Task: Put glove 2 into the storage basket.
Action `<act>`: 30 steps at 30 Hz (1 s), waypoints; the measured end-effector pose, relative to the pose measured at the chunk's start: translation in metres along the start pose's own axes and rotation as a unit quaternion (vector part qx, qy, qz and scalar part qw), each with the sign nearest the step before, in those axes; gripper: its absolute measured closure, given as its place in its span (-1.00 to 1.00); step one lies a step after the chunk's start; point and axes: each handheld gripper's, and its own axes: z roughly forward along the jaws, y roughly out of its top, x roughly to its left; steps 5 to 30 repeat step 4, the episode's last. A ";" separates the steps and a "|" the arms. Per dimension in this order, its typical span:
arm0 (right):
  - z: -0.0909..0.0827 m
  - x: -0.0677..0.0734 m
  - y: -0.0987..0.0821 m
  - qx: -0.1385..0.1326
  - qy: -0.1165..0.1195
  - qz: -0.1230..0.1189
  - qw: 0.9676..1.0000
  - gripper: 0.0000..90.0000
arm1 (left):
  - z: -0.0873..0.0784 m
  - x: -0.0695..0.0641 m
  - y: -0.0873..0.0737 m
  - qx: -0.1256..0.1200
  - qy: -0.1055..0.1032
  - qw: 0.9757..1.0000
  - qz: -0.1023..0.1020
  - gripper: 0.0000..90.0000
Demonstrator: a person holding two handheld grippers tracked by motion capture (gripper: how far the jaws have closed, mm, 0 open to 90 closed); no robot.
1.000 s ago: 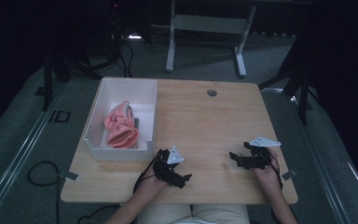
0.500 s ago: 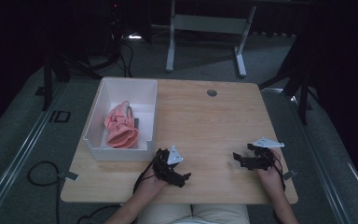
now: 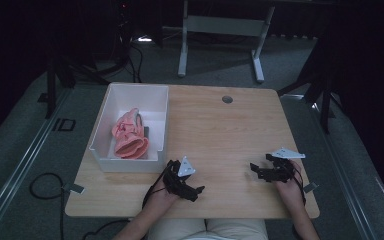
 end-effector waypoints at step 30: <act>0.000 0.000 0.000 0.001 0.000 -0.003 1.000 -0.68 | 0.001 -0.001 0.000 0.003 0.000 1.000 0.002 -0.98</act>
